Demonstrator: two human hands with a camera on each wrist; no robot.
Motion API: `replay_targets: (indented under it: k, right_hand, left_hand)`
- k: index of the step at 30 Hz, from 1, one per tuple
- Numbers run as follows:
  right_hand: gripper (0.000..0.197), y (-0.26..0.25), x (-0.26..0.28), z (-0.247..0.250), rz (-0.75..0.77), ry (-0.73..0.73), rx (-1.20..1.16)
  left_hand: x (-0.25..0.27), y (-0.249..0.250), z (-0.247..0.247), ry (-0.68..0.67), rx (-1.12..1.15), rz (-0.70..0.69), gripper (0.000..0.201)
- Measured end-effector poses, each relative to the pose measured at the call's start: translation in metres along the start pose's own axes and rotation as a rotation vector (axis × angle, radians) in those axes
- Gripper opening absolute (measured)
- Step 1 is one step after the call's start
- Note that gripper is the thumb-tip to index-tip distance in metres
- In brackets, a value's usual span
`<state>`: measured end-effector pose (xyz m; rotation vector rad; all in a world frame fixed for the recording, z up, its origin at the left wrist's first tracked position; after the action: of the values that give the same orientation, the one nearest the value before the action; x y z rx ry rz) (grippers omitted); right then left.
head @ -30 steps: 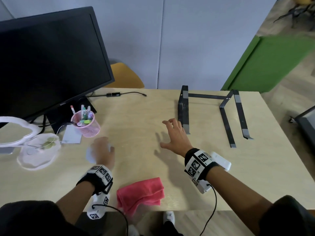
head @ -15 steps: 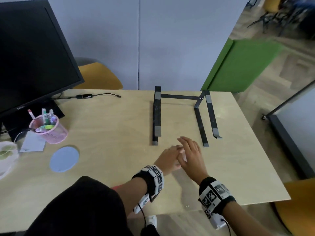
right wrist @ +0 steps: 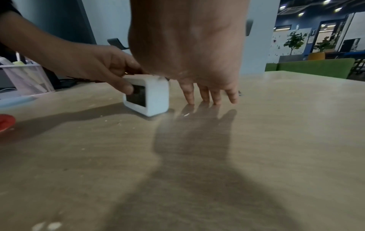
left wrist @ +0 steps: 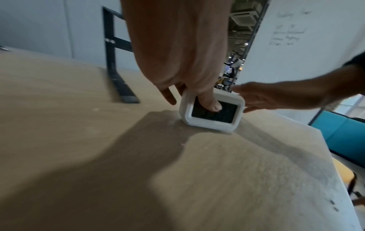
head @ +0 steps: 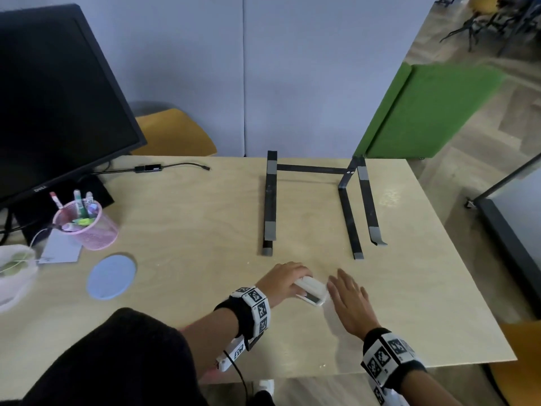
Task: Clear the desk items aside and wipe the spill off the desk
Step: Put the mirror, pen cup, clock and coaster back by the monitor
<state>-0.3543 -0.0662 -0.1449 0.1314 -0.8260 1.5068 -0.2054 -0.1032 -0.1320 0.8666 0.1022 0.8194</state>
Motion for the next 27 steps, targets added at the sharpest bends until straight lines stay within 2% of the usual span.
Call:
replay_targets:
  k: [1, 4, 6, 8, 11, 15, 16, 18, 20, 25, 27]
  right_hand:
    - [0.07, -0.002, -0.001, -0.001, -0.011, 0.01, 0.006]
    - [0.046, -0.011, -0.005, -0.003, -0.038, 0.048, 0.052]
    - [0.047, -0.017, -0.006, -0.003, -0.068, 0.064, 0.095]
    - [0.059, -0.022, -0.007, -0.003, -0.083, 0.091, 0.155]
    - [0.082, -0.028, -0.009, -0.005, -0.109, 0.127, 0.16]
    - [0.102, -0.029, -0.014, -0.011, -0.14, 0.135, 0.236]
    - [0.096, -0.03, -0.015, -0.013, -0.152, 0.12, 0.262]
    - [0.062, -0.031, -0.015, -0.015, -0.199, 0.099, 0.259]
    - [0.046, -0.032, -0.017, -0.014, -0.21, 0.119, 0.246]
    - [0.049, -0.033, -0.024, -0.018, -0.241, 0.107, 0.254]
    - [0.061, -0.032, -0.027, -0.023, -0.242, 0.065, 0.324]
  left_hand:
    - [0.01, -0.008, 0.007, -0.017, 0.035, 0.012, 0.034]
    - [0.043, -0.037, 0.031, -0.046, 0.097, 0.056, 0.033]
    - [0.067, -0.062, 0.051, -0.028, 0.136, 0.113, 0.03]
    - [0.091, -0.089, 0.077, 0.041, 0.177, 0.178, 0.031]
    - [0.126, -0.13, 0.121, 0.229, 0.184, 0.275, 0.035]
    - [0.168, -0.188, 0.169, 0.487, 0.13, 0.47, 0.035]
    - [0.178, -0.202, 0.177, 0.534, 0.126, 0.517, 0.033]
    - [0.192, -0.228, 0.188, 0.58, 0.11, 0.591, 0.034]
    - [0.202, -0.246, 0.193, 0.601, 0.106, 0.639, 0.036]
    - [0.214, -0.268, 0.19, 0.625, 0.133, 0.685, 0.033]
    - [0.214, -0.265, 0.189, 0.622, 0.076, 0.685, 0.036]
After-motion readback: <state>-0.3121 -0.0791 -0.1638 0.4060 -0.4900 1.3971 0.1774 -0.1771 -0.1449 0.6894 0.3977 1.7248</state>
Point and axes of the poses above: each hand's wrist, its own x-axis away from the middle knuckle, its own z-axis out of the back of the hand, y = z × x, the point moved 8 cm from there along -x, towards the middle knuckle, and after that the axes turned 12 degrees about -y, right-handed, at the moved point
